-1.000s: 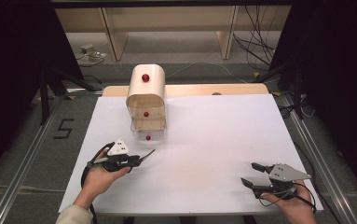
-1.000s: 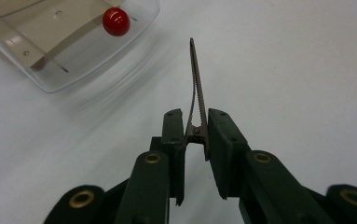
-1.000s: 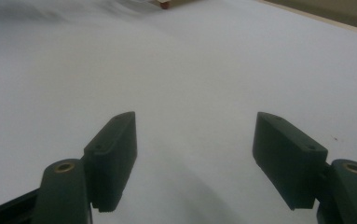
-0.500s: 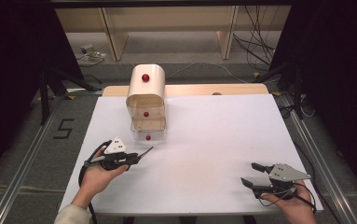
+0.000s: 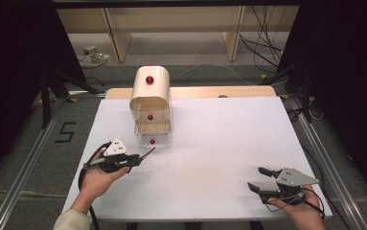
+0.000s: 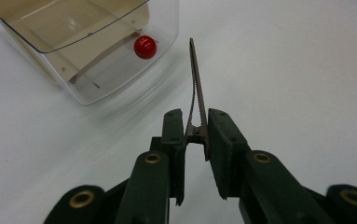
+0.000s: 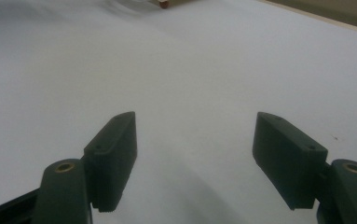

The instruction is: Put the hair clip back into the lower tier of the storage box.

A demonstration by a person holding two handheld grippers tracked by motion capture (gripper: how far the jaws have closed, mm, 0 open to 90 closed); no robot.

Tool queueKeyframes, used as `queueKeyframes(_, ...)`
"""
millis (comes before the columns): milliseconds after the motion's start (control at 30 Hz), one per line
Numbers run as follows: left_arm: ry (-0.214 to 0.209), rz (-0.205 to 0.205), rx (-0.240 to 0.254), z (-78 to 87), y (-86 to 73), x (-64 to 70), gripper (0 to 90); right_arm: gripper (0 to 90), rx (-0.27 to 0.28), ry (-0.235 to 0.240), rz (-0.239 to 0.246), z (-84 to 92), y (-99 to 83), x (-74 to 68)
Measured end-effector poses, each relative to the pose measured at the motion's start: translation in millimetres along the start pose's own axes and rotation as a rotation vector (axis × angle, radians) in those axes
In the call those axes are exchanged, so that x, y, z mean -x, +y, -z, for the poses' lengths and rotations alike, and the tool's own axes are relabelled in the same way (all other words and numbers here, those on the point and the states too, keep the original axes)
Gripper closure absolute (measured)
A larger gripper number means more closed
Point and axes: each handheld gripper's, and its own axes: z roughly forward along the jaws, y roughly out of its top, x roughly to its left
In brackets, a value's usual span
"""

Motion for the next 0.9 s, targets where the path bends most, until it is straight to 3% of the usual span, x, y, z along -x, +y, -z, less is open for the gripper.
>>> queueKeyframes(900, 0.015, 0.01, 0.021, 5.6, 12.3, -5.0, 76.8, 31.4, 0.003, 0.001, -0.003, -0.2, -0.2, 0.3)
